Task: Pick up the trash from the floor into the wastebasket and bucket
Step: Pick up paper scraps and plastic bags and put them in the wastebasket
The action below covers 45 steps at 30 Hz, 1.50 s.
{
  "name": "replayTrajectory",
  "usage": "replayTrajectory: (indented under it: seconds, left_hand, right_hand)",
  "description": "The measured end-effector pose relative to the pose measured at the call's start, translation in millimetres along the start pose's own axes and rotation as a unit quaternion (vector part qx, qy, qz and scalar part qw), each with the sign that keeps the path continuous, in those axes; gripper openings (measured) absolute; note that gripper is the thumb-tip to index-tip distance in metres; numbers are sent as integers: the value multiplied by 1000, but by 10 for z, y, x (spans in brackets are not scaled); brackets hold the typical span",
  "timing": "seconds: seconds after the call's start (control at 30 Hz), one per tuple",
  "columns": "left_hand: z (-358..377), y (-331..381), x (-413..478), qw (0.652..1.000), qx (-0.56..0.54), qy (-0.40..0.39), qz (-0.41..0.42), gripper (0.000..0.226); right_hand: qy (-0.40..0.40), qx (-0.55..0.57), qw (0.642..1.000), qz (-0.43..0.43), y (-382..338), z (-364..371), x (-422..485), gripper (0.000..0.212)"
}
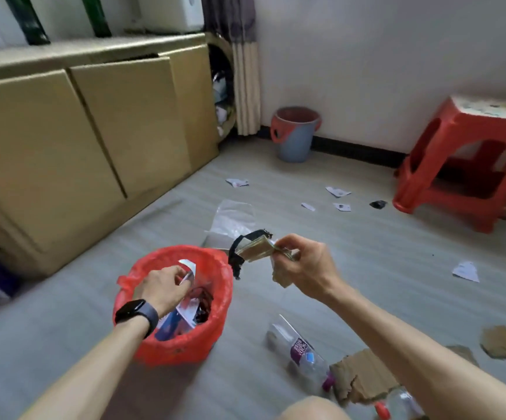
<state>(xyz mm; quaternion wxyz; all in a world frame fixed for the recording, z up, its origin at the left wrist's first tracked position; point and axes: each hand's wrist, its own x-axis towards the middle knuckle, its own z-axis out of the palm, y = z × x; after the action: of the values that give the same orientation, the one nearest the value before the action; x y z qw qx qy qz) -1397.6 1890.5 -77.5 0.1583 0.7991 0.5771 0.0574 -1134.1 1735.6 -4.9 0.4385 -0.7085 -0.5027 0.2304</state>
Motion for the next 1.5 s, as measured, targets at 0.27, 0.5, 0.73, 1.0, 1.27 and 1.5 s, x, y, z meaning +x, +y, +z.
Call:
replayTrajectory:
  seconds: [0.27,0.5,0.73,1.0,1.27,1.5]
  left_hand:
    - [-83,-489,-213,996,10,-49,-72,48]
    - [-533,-333,-327,999,-15,-27,-27,36]
    - [-775,508,-270,994,-50,3,93,32]
    - [-506,1423,226,983,-37,-14,179,38]
    - [541,1720,1818,976,97,-87,177,39]
    - [1835,1716,3200,968,187,-131,109,52]
  right_hand:
    - [-173,-49,984,18,-305,942,393,38]
    - [-195,-75,977,31,-286,765,307,43]
    - [-178,-270,946,5,-203,-284,59,41]
    - [-99,-295,950,-9,194,-851,251,43]
    - [-28,-218,975,28,1654,-447,1236,44]
    - [-46,-223,969,99,3203,193,2303,50]
